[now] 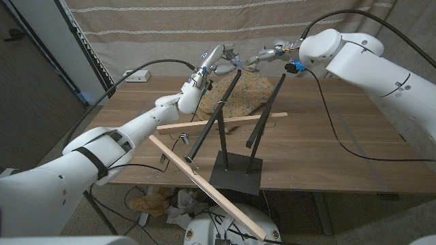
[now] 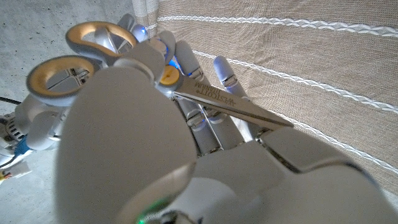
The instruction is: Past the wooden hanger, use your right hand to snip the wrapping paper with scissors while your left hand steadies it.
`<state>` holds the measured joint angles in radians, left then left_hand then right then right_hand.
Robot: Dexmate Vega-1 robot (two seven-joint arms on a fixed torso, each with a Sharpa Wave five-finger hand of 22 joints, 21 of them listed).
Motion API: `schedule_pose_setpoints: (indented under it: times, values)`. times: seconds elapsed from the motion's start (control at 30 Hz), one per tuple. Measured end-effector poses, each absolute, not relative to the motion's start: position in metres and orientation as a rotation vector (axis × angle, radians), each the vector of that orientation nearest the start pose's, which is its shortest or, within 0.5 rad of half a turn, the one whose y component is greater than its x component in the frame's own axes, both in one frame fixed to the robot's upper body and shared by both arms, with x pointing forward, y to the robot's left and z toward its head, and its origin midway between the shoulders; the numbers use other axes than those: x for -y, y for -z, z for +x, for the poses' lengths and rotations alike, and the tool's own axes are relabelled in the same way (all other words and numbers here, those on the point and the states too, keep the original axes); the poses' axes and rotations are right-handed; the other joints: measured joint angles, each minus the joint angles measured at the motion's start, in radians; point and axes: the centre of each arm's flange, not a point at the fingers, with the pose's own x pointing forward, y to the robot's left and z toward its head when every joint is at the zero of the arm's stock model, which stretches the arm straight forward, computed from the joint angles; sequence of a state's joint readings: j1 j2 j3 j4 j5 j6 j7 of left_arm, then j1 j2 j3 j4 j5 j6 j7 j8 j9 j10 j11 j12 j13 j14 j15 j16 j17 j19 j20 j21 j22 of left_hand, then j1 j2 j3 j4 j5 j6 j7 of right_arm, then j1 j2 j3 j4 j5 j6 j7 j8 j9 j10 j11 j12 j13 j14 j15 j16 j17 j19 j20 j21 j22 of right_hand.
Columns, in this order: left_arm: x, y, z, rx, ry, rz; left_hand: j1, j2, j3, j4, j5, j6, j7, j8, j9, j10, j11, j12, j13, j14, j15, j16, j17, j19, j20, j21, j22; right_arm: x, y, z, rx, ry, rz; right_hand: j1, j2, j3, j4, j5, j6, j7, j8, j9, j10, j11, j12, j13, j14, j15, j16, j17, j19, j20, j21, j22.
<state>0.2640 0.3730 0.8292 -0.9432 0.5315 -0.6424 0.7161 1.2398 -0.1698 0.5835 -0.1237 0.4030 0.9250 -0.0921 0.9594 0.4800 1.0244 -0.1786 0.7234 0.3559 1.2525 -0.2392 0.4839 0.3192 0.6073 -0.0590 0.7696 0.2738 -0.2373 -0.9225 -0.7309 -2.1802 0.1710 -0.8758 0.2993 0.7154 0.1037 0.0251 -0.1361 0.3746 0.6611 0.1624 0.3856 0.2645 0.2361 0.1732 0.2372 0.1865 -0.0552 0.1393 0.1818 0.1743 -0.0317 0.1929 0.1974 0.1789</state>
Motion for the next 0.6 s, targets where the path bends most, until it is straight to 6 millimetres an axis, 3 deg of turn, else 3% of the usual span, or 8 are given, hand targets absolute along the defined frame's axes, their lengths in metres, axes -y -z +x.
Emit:
schedule_pose_setpoints:
  times: [0.17,0.23,0.3,0.6]
  values:
    - [-0.1127,-0.1442,0.6222,1.459,-0.023,0.907,0.003,0.003,-0.004,0.003,0.0,0.0,0.0,-0.002,0.0,0.0,0.0,0.0,0.004,0.0,0.0,0.001,0.0,-0.001,0.0,0.004,0.015,0.1724,-0.2021,0.5032,0.373,-0.248,-1.134,0.005,-0.005,0.0,0.0,0.0,0.007,0.0,0.0,0.0,0.011,0.0,0.0,0.0,0.0,0.0,0.0,0.0,0.007,0.0,0.007,-0.002]
    - [-0.1125,-0.1441,0.6222,1.459,-0.025,0.908,0.008,0.008,-0.041,0.03,0.028,0.0,0.0,-0.025,0.001,-0.005,0.005,-0.01,0.023,-0.006,0.006,0.028,-0.003,-0.03,0.003,0.025,0.114,0.1728,-0.2025,0.5032,0.369,-0.247,-1.14,0.005,-0.005,0.0,0.0,0.0,0.009,-0.002,0.0,0.0,0.011,0.0,0.0,0.0,0.0,0.0,0.0,0.0,0.009,-0.002,0.007,-0.002]
    - [-0.1124,-0.144,0.6221,1.46,-0.025,0.908,0.009,0.009,-0.058,0.043,0.038,0.003,-0.003,-0.035,-0.001,-0.001,0.001,-0.025,0.021,-0.006,0.006,0.037,-0.008,-0.042,0.005,0.037,0.149,0.1728,-0.203,0.503,0.368,-0.246,-1.145,0.005,-0.005,0.0,0.0,0.0,0.009,-0.002,0.0,0.0,0.011,0.0,0.0,0.0,0.0,0.0,0.0,0.0,0.009,-0.002,0.007,-0.002]
    - [-0.1114,-0.143,0.6222,1.46,-0.025,0.909,0.002,0.002,-0.062,0.046,0.038,0.004,-0.004,-0.037,-0.005,0.005,-0.005,-0.036,0.015,0.006,0.001,0.033,-0.016,-0.042,0.005,0.041,0.15,0.1722,-0.2038,0.5038,0.349,-0.249,-1.18,0.01,-0.01,0.0,0.0,0.008,0.005,0.002,0.0,0.0,0.011,0.0,0.0,0.0,0.0,0.0,0.0,0.0,0.009,-0.002,0.007,-0.002]
